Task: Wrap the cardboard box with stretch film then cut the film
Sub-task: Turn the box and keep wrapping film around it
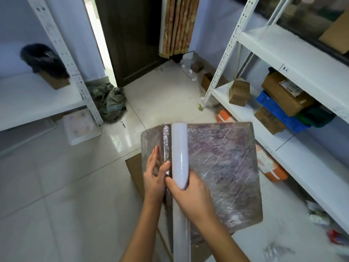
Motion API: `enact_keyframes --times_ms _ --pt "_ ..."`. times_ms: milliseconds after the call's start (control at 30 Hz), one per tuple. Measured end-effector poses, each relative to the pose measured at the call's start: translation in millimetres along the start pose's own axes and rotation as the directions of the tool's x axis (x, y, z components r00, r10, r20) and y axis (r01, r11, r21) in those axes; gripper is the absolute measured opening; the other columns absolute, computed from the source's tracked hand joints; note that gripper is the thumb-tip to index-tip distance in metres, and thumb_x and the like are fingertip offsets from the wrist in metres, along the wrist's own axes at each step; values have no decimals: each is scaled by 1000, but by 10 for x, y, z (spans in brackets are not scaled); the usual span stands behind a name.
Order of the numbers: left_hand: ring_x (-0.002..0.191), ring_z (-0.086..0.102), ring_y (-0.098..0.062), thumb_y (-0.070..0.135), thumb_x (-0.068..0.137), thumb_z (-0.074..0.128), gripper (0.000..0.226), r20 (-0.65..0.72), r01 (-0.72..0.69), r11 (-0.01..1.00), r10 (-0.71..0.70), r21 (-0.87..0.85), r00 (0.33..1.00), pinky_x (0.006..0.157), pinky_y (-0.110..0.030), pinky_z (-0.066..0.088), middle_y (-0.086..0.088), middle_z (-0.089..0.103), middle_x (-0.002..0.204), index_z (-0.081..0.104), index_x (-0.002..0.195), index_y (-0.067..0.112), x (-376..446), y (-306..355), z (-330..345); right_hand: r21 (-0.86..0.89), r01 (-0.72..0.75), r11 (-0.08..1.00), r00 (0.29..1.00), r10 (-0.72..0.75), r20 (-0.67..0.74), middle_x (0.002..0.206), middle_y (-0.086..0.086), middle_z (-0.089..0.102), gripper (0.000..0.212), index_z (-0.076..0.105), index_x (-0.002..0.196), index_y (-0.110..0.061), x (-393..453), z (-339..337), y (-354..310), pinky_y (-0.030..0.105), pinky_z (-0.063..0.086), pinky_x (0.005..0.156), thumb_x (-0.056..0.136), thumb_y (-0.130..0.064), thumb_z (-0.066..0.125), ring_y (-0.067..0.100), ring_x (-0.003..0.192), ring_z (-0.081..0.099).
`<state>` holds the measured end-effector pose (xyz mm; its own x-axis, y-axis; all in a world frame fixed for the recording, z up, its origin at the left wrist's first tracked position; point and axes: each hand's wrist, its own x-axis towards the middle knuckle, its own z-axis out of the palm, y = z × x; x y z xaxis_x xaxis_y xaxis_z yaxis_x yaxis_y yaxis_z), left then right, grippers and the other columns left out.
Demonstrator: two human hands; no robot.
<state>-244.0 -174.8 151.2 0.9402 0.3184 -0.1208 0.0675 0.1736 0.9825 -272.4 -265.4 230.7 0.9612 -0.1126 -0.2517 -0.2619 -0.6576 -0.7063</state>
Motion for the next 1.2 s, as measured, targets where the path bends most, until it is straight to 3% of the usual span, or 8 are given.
enact_keyframes --times_ms 167,267,433,567,667,767,933,1200 --pt "118 49 8 38 68 63 55 -61 58 998 -58 -7 996 98 -18 43 18 52 128 51 121 40 13 -32 -115 -4 42 999 999 -42 30 85 -9 56 46 50 108 -26 32 55 43 33 50 75 73 -49 70 19 87 62" --pt "98 54 20 10 85 61 54 -94 82 996 -84 -23 992 78 -4 43 8 49 131 43 135 19 -4 -15 -150 58 2 998 993 -10 121 89 -6 58 45 43 99 -27 102 61 97 36 52 76 71 -44 73 19 87 61" --pt "123 50 -11 29 81 59 61 -161 136 987 -121 83 980 90 -9 44 -4 51 138 46 138 12 -91 -34 -273 225 -30 974 936 -51 347 98 -7 57 49 40 100 -26 196 122 230 37 52 85 70 -37 78 15 96 61" --pt "124 48 -7 33 83 61 59 -151 161 976 -139 149 979 91 -9 43 1 53 137 46 139 21 -129 28 -379 284 -9 959 875 -130 466 105 -2 61 41 48 109 -23 200 121 276 34 52 86 78 -33 72 13 96 61" --pt "121 51 -4 46 75 62 57 -117 198 971 -183 133 976 99 -27 44 12 57 131 50 130 38 -126 61 -402 319 -3 948 860 -160 484 98 -5 62 34 51 105 -23 230 82 328 27 52 78 78 -27 72 8 89 61" --pt "111 59 -19 31 81 51 47 -215 177 968 -138 179 967 91 -29 48 0 64 119 55 126 21 -113 45 -290 323 32 946 862 -190 470 96 -4 62 37 51 102 -24 230 108 398 34 54 79 74 -24 75 9 87 62" --pt "119 53 -22 73 77 26 80 -400 184 922 -35 340 916 96 -37 43 -2 55 134 43 137 24 -294 -48 -25 285 79 955 875 -203 439 101 -2 61 50 47 105 -23 193 95 513 40 54 84 69 -30 80 12 92 62" --pt "111 56 -34 51 96 29 54 -470 237 773 89 589 878 82 -38 44 -8 59 129 38 143 26 -387 -59 3 -22 302 953 907 -280 315 90 -5 60 51 50 100 -20 204 -166 483 30 52 69 67 -49 78 13 83 60"
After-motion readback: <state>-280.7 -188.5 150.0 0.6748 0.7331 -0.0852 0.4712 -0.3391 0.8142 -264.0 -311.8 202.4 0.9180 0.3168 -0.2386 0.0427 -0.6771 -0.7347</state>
